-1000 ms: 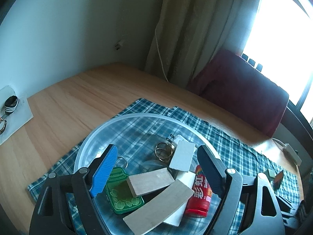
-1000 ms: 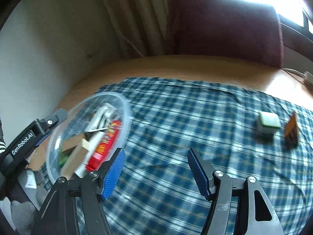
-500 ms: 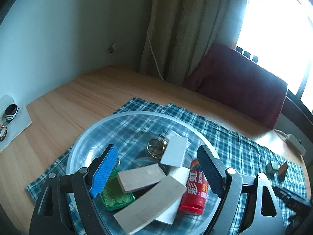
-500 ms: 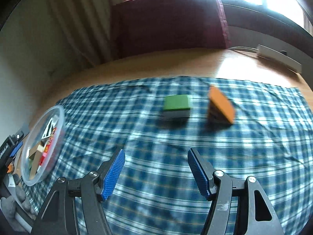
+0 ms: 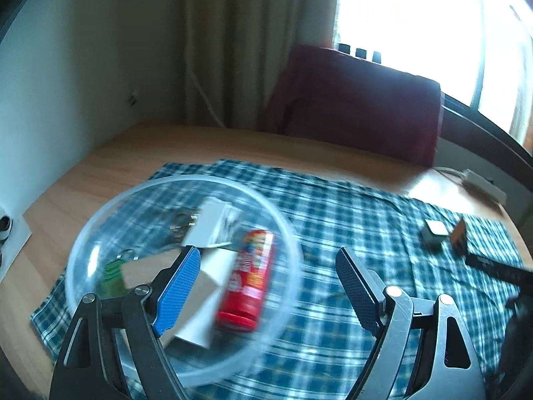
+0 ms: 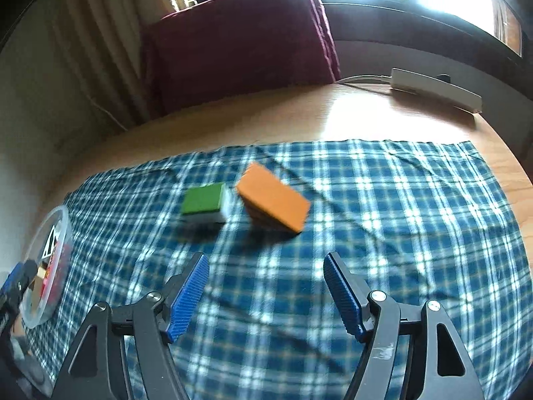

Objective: Organize rigid objects
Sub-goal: 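Move the right gripper from the bowl to the orange wooden block, then tip the orange block onto its end and grasp it with the right gripper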

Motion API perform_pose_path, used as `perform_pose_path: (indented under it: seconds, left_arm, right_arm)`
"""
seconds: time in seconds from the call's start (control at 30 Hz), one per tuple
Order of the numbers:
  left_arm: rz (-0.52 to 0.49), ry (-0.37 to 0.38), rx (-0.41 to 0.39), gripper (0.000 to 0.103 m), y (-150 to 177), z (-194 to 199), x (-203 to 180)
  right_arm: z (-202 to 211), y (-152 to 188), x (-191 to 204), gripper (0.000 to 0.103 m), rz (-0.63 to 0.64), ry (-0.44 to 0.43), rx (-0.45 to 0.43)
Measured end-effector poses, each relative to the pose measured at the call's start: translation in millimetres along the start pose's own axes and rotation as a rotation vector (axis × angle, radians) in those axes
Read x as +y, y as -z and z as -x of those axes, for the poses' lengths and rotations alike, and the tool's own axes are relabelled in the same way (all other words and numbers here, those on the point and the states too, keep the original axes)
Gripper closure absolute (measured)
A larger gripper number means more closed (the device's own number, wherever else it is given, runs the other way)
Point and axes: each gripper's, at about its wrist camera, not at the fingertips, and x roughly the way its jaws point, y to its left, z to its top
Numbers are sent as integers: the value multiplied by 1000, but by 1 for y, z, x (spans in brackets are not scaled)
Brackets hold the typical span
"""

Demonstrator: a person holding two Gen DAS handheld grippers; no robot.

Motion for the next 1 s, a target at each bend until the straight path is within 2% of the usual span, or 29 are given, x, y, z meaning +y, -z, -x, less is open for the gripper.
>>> perform_pose_path:
  seconds: [0.27, 0.4, 0.7, 0.83, 1.0]
  left_arm:
    - [-48, 54, 55, 19, 3, -8, -38]
    - [-59, 54, 71, 19, 2, -14, -48]
    - [-82, 56, 105, 19, 7, -22, -62]
    - [-91, 50, 108, 17, 8, -25, -64]
    - [-91, 46, 107, 17, 8, -26, -66]
  right_arm:
    - [-17, -23, -11, 29, -35, -27, 16]
    - [-26, -31, -6, 25, -17, -38, 17]
    - [-47, -53, 0, 24, 6, -54, 8]
    - [-58, -60, -6, 24, -29, -108, 37]
    - [-58, -55, 0, 23, 12, -140, 48]
